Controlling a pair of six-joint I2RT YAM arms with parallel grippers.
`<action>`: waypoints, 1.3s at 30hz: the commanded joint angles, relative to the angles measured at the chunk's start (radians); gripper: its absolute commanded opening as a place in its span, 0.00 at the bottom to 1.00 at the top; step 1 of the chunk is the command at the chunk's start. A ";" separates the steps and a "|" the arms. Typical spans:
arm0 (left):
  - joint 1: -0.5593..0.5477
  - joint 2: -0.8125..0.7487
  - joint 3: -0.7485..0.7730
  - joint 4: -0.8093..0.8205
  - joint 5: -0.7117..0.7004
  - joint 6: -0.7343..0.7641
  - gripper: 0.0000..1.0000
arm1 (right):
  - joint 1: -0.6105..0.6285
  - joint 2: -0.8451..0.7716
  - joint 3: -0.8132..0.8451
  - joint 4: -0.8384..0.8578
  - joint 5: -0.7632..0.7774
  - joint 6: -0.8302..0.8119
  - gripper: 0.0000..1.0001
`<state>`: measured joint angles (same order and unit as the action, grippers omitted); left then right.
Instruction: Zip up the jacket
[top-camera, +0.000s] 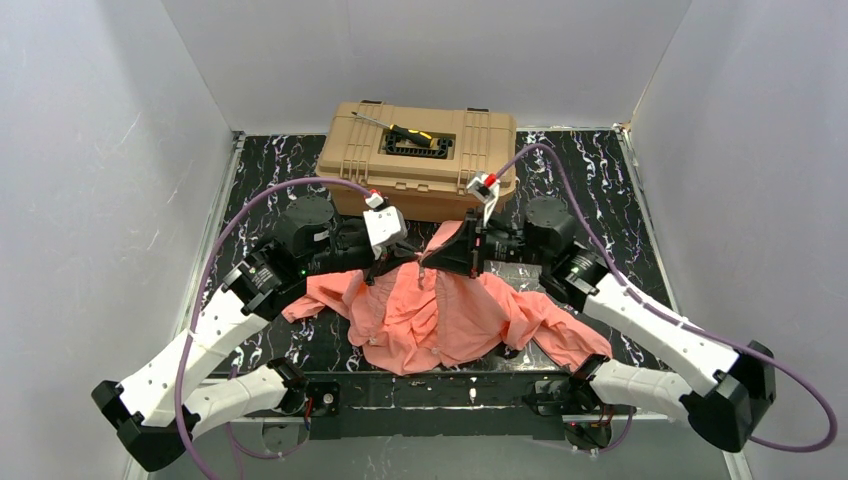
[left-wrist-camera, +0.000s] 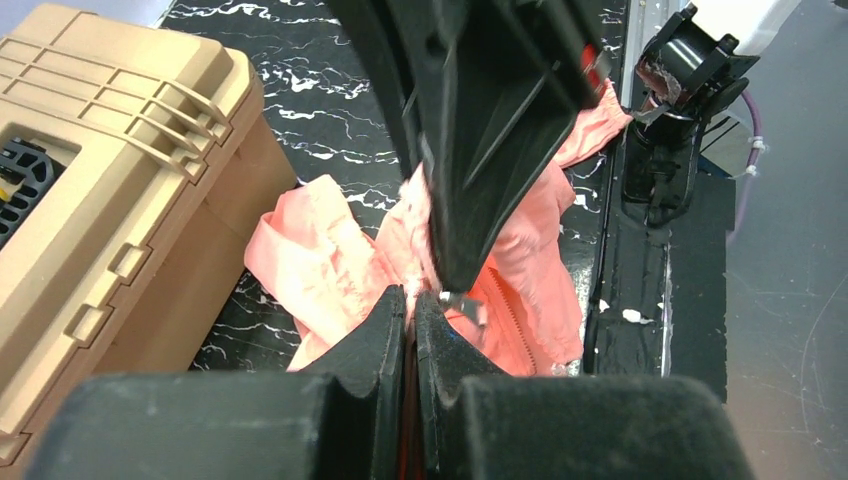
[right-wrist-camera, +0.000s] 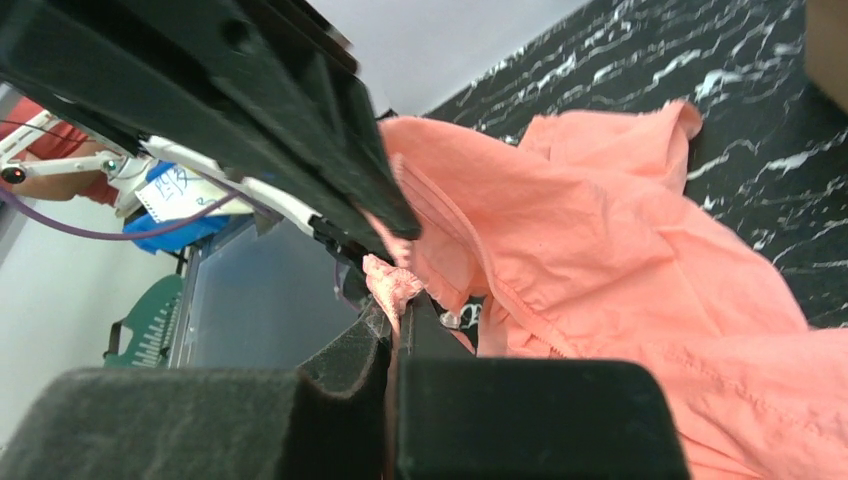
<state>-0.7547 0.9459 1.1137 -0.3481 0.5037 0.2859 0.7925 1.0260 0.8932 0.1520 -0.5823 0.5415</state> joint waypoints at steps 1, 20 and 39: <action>-0.003 -0.009 0.037 0.005 0.043 -0.042 0.00 | 0.004 0.053 0.057 0.047 -0.046 -0.035 0.01; -0.003 -0.044 -0.037 0.061 0.280 -0.131 0.00 | 0.004 -0.017 0.025 0.095 -0.006 -0.016 0.01; 0.007 -0.098 -0.061 0.121 0.057 -0.291 0.00 | -0.006 -0.068 0.029 -0.047 -0.036 -0.060 0.01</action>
<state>-0.7498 0.8768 1.0702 -0.2810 0.5026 -0.0006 0.7921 0.9417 0.8940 0.0975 -0.5842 0.4862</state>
